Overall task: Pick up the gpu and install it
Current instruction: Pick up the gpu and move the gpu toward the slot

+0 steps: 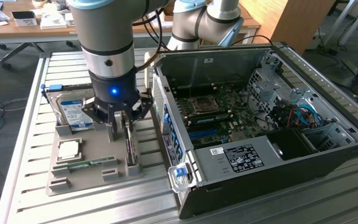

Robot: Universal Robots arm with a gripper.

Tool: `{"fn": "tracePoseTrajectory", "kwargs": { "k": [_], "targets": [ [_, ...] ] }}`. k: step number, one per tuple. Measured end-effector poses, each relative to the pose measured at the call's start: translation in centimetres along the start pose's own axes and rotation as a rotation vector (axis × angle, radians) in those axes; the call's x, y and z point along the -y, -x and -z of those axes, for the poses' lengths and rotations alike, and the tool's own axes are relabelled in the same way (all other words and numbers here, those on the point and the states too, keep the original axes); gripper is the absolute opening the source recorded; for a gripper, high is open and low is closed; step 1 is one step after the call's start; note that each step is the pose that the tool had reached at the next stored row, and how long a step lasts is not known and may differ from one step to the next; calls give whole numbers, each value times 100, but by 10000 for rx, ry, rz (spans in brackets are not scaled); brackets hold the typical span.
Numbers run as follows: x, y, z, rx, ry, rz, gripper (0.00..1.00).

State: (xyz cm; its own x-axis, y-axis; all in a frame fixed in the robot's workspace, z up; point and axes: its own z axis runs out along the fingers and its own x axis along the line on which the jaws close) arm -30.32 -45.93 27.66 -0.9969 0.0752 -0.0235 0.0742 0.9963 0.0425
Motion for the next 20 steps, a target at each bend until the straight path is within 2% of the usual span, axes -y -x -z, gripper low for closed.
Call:
{"fn": "tracePoseTrajectory", "kwargs": {
  "k": [20],
  "targets": [
    [4,-2,-104,0,0,0,42]
  ]
}}
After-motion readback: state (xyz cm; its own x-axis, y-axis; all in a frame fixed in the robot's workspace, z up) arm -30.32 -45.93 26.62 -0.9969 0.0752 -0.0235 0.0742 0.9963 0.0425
